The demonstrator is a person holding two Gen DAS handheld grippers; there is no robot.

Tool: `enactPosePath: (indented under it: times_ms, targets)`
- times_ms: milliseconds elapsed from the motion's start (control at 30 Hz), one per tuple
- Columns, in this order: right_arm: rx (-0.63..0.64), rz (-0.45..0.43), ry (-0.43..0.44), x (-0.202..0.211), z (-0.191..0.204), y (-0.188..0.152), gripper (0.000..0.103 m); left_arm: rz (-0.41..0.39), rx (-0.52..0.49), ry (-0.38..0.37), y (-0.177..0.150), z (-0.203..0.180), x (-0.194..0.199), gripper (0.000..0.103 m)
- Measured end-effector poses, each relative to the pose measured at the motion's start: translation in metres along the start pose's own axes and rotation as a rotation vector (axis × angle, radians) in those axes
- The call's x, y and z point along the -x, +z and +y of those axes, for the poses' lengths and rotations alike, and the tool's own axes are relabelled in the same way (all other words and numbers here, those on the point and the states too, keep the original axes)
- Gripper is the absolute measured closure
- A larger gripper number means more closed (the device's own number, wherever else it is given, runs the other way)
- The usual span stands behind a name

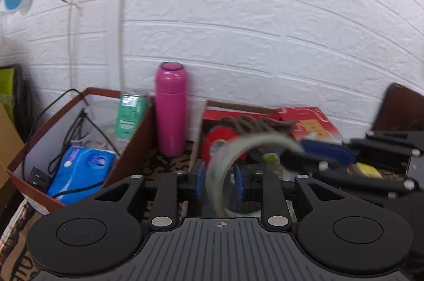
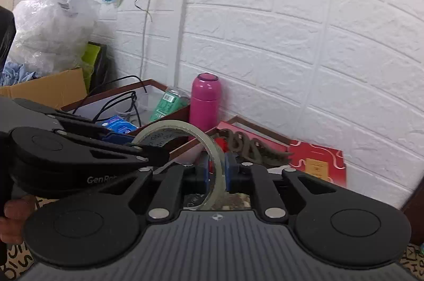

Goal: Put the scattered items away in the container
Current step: 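Carry the clear tape roll with the left gripper into the cardboard box, then open the left gripper to drop the tape roll and withdraw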

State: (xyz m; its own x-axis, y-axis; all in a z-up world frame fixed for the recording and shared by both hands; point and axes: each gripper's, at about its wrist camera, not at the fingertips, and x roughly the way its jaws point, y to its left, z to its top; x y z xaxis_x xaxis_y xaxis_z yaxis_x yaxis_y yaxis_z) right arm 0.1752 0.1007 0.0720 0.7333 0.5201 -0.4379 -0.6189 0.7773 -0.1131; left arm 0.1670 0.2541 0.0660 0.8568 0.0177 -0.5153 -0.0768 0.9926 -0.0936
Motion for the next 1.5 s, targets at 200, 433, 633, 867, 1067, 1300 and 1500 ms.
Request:
enactPosePath:
  times_ms: [200, 433, 633, 867, 1067, 1300, 1500]
  targets:
    - [0.005, -0.034, -0.062, 0.000, 0.002, -0.022, 0.047, 0.001, 0.015, -0.011, -0.013, 0.015, 0.000, 0.056]
    - [0.072, -0.035, -0.063, 0.003, 0.014, -0.023, 0.059, 0.010, -0.014, -0.046, -0.012, 0.007, -0.001, 0.055]
    - [0.078, -0.011, -0.012, -0.003, 0.019, -0.029, 0.082, 0.066, 0.037, -0.098, -0.020, 0.005, -0.018, 0.066]
    - [0.030, -0.014, 0.014, 0.006, 0.013, -0.029, 0.077, 0.040, 0.036, -0.061, -0.020, 0.001, -0.003, 0.045]
    - [-0.077, -0.133, -0.075, 0.050, -0.011, -0.035, 0.020, -0.075, 0.067, 0.009, -0.024, -0.006, 0.042, 0.000]
    - [-0.160, -0.165, -0.161, 0.115, -0.041, -0.076, 0.011, -0.053, 0.067, -0.132, -0.046, -0.063, 0.071, 0.000]
    - [-0.154, -0.131, -0.339, 0.169, -0.077, -0.126, 0.011, -0.008, 0.017, -0.240, -0.079, -0.137, 0.069, 0.000]
